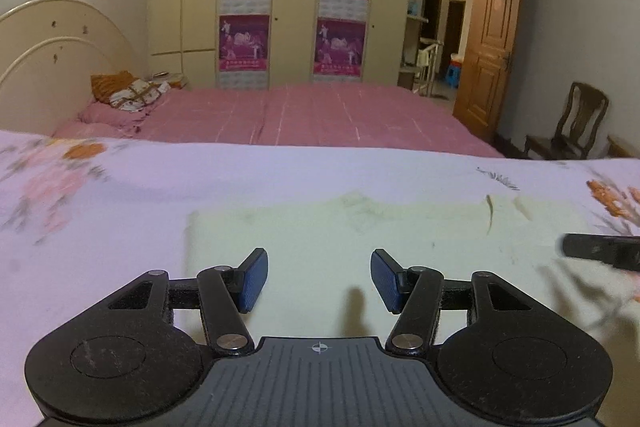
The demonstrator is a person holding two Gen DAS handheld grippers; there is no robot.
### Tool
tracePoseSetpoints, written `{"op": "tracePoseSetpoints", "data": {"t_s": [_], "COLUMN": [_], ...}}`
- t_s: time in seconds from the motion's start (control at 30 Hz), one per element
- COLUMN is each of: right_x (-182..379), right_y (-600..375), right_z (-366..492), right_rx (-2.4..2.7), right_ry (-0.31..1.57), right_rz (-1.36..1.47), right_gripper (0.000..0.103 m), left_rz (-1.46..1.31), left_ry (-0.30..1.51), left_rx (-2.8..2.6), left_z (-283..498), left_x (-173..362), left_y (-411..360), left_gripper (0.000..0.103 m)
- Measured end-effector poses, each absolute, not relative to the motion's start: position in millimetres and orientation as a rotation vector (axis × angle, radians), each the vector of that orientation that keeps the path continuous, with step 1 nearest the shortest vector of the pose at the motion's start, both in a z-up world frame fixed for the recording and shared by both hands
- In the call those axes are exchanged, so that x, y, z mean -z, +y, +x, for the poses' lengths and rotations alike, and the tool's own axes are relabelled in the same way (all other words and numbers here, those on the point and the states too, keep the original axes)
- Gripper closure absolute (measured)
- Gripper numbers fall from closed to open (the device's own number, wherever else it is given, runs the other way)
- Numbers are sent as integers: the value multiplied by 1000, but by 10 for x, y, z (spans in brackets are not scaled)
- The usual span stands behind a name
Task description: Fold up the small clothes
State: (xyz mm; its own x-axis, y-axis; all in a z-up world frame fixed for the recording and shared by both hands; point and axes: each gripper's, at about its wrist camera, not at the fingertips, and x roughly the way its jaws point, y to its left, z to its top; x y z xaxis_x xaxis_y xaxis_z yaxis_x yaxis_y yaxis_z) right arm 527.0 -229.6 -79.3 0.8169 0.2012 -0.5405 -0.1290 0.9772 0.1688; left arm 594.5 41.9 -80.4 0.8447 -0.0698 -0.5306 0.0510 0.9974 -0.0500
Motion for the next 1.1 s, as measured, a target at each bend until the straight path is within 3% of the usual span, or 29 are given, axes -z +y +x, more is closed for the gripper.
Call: {"op": "tracePoseSetpoints", "data": {"t_s": [0.27, 0.63, 0.8, 0.87, 1.1], "right_x": [1057, 1037, 1033, 962, 1049], "right_y": [-1785, -2620, -2751, -2665, -2276], "right_z": [5562, 5524, 5504, 5408, 5128], "right_rx": [-299, -110, -73, -101, -198], "right_ry": [627, 615, 628, 603, 623], "right_rz": [55, 60, 86, 96, -4], "right_gripper": [81, 82, 82, 75, 76], "left_rz": [-44, -65, 29, 21, 66], "left_ry": [608, 594, 533, 527, 589], "left_rx": [88, -13, -22, 57, 112], "left_z": [6191, 6134, 5965, 5846, 5620], "left_x": [1077, 1144, 940, 886, 1092], "left_y": [194, 903, 633, 385, -29], "left_gripper": [43, 43, 43, 42, 42]}}
